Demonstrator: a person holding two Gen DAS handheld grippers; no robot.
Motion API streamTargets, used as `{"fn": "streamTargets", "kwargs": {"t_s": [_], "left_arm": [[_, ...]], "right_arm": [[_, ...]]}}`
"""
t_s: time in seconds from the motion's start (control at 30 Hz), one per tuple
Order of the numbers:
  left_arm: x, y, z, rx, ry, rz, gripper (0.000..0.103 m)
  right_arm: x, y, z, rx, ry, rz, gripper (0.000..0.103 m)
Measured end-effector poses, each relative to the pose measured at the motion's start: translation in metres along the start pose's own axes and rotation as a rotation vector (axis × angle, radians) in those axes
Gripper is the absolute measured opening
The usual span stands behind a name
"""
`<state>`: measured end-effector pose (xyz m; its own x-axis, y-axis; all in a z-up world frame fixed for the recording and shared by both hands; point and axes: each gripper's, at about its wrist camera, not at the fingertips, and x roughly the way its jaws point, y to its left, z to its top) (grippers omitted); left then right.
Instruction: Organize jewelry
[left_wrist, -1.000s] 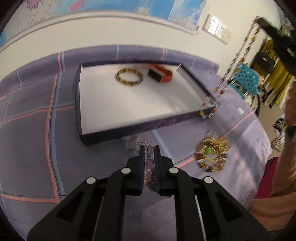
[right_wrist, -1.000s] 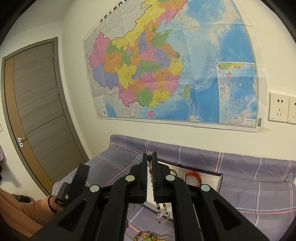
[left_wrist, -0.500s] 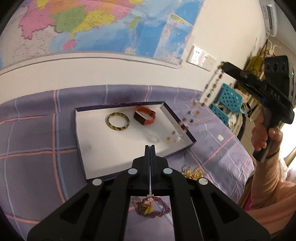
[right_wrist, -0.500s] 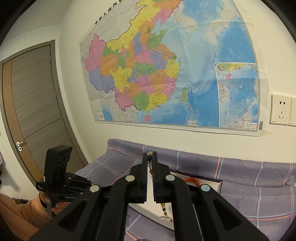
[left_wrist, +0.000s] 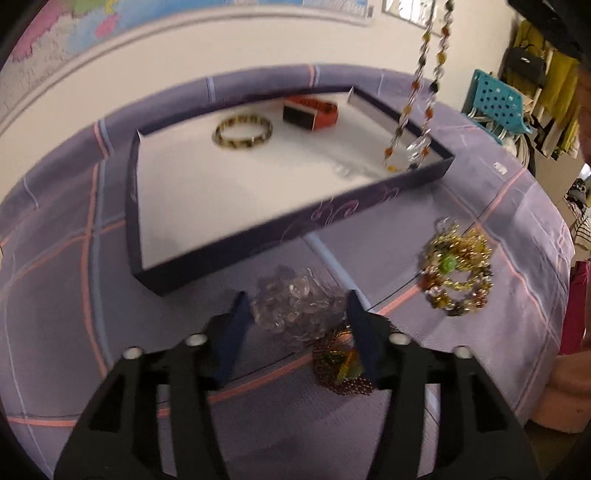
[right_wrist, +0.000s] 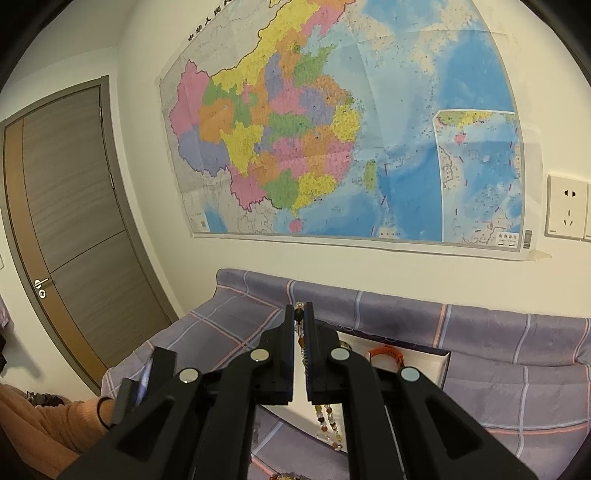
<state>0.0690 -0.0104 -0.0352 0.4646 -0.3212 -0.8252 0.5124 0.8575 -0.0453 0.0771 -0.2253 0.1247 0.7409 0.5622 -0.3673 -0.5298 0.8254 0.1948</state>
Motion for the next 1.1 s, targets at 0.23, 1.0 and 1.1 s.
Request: {"fn": "streamTargets", "kwargs": {"t_s": [0.23, 1.0, 1.1], "left_arm": [[-0.013, 0.006, 0.005, -0.039, -0.034, -0.016, 0.024], [-0.048, 0.039, 0.092, -0.153, -0.198, -0.143, 0.003], [-0.040, 0.041, 0.090, -0.154, -0.177, -0.153, 0.003]], "right_arm": [[-0.001, -0.002, 0.002, 0.001, -0.009, -0.004, 0.003], [0.038, -0.023, 0.016, 0.023, 0.008, -0.002, 0.003], [0.042, -0.026, 0.012, 0.029, 0.021, 0.001, 0.003]]}}
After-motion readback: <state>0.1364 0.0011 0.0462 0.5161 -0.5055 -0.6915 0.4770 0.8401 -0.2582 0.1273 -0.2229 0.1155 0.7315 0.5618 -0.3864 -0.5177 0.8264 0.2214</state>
